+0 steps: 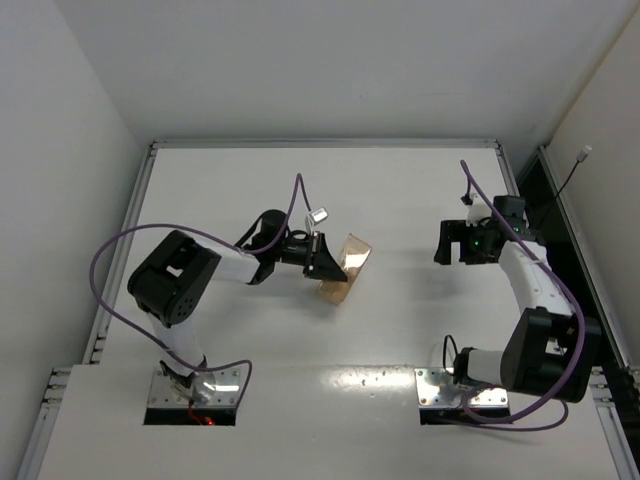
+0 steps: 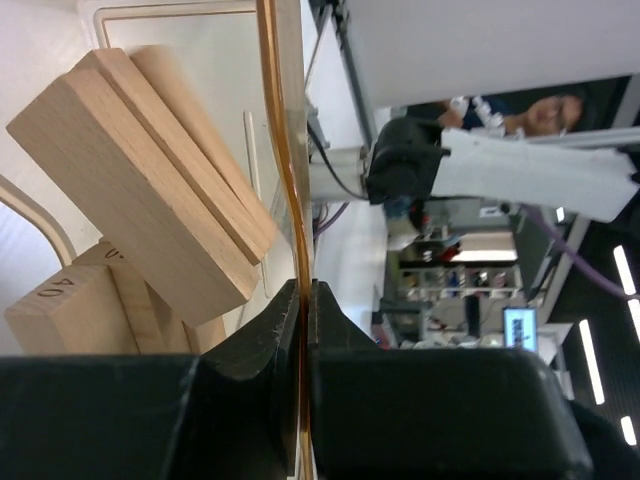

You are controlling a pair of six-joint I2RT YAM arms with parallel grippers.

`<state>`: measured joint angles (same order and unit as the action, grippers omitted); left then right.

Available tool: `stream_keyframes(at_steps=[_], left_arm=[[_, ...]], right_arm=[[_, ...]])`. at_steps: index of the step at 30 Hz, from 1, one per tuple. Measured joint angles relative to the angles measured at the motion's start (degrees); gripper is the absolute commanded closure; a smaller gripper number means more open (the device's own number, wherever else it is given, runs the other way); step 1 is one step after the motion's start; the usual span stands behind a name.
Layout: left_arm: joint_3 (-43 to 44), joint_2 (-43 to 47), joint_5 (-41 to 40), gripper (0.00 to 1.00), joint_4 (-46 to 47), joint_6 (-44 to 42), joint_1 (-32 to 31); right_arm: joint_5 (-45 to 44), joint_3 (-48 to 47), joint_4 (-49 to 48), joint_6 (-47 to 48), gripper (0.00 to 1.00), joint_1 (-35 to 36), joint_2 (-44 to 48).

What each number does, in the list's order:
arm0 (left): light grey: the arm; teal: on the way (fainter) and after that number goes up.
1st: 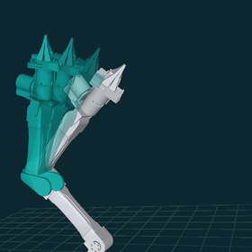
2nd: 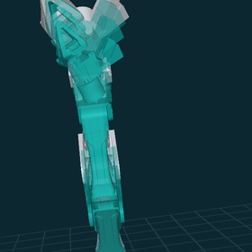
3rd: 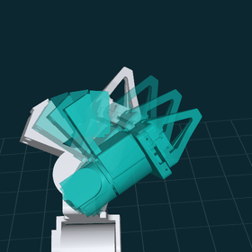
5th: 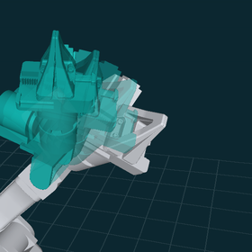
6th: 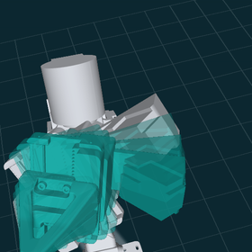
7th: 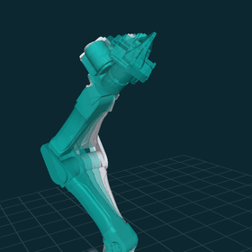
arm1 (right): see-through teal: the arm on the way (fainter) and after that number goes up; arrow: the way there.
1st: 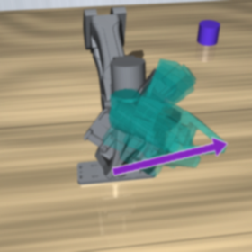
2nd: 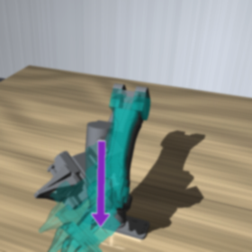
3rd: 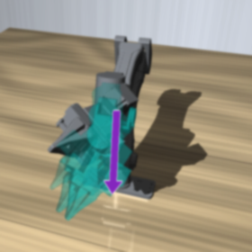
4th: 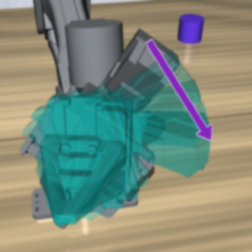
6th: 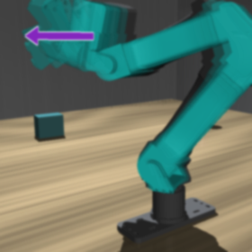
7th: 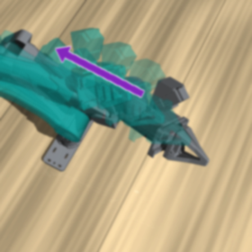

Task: Build the wood block tower

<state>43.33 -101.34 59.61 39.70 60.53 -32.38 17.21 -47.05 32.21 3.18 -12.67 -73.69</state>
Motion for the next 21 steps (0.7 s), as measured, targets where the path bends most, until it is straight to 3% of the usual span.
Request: stream_keyframes(at_steps=[11, 21], left_arm=[[0.02, -9.18, 3.87, 1.0, 23.82, 19.5, 3.87], [0.02, -14.32, 5.4, 1.0, 31.39, 33.14, 5.42]], right_arm=[[0.74, 0.0, 0.0, 0.0, 0.06, 0.0, -1.01], [1.07, -0.02, 0.02, 0.0, 0.06, 0.0, -1.99]])
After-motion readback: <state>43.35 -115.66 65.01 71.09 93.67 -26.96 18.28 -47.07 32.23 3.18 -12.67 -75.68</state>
